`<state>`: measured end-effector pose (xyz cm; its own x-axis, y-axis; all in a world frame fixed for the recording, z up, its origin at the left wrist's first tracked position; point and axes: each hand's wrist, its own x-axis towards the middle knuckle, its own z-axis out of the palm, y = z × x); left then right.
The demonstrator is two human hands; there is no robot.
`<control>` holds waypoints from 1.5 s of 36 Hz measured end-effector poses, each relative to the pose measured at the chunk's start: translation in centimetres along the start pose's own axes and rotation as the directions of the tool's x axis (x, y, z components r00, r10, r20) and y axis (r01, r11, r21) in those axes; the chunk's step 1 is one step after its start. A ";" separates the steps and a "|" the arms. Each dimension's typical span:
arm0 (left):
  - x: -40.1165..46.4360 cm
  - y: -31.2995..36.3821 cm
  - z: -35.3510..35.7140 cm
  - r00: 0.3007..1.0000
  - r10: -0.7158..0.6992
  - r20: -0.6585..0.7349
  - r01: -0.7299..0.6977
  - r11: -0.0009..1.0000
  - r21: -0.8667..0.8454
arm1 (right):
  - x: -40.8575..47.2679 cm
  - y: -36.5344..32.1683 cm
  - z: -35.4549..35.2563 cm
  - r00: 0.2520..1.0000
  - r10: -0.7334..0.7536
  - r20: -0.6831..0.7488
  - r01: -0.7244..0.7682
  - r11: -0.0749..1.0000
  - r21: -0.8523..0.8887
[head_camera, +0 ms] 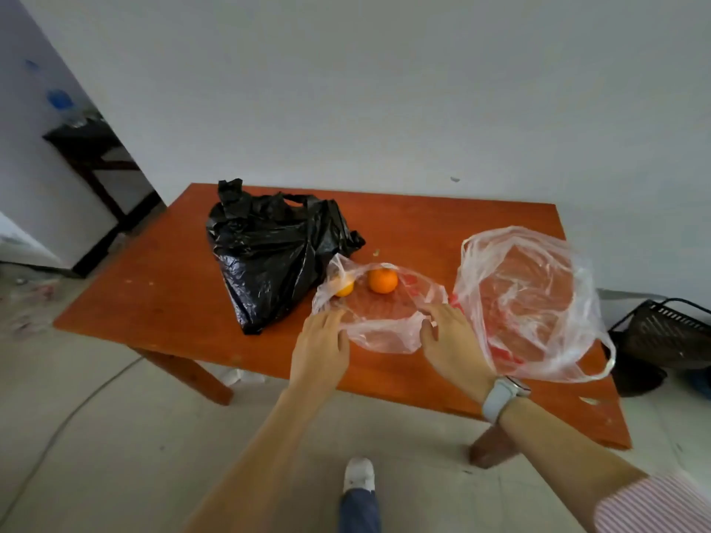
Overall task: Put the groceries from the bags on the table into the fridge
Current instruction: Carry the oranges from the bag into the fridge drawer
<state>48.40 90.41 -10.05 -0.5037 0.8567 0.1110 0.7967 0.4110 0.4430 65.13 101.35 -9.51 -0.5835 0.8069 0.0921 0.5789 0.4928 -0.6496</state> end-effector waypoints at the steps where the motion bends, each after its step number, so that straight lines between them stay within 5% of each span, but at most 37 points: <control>1: 1.5 -0.5 0.5 1.000 0.010 0.020 -0.010 1.000 -0.006 | 1.4 0.2 0.6 1.000 0.002 0.000 -0.002 1.000 -0.025; 6: 8.5 -4.2 3.4 0.976 0.096 0.196 -0.099 0.995 0.001 | 8.3 1.6 3.8 1.000 0.003 0.005 -0.002 0.988 -0.155; 10: 12.6 -7.4 5.6 0.899 0.215 0.382 -0.325 0.912 0.251 | 12.0 2.4 5.8 0.996 0.023 0.083 0.008 0.937 -0.350; 14: 15.3 -10.1 6.5 0.864 0.267 0.428 -0.435 0.823 0.366 | 14.6 3.1 7.3 0.972 0.038 0.231 0.073 0.888 -0.454; 22: 20.3 -13.4 6.6 0.858 0.122 0.498 -0.289 0.918 0.272 | 19.2 4.2 9.0 0.916 0.140 0.376 0.024 0.916 -0.400; 30: 20.1 -11.6 7.8 0.827 0.021 0.562 -0.215 0.935 0.282 | 20.4 4.8 10.7 0.869 0.309 0.387 -0.247 0.948 -0.202; 36: 18.1 -9.5 10.0 0.909 -0.020 0.415 -0.142 0.924 0.355 | 18.8 4.6 11.4 0.883 0.316 0.348 -0.262 0.945 -0.193; 42: 17.5 -9.6 10.7 0.944 0.156 0.292 -0.268 0.879 0.395 | 16.6 4.7 10.0 0.868 0.263 0.420 -0.263 0.963 -0.058; 49: 16.7 -10.8 9.8 0.919 0.349 0.182 -0.383 0.900 0.209 | 15.0 4.8 8.0 0.896 0.280 0.344 -0.319 0.946 0.063; 54: 16.2 -9.0 7.6 0.954 0.268 0.133 -0.269 0.963 -0.013 | 14.2 4.9 7.2 0.909 0.326 0.262 -0.367 0.921 0.128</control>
<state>35.62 102.97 -18.94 -0.2226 0.9691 0.1061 0.8982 0.1616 0.4089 55.65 112.88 -16.83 -0.4906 0.8084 -0.3253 0.6746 0.1161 -0.7290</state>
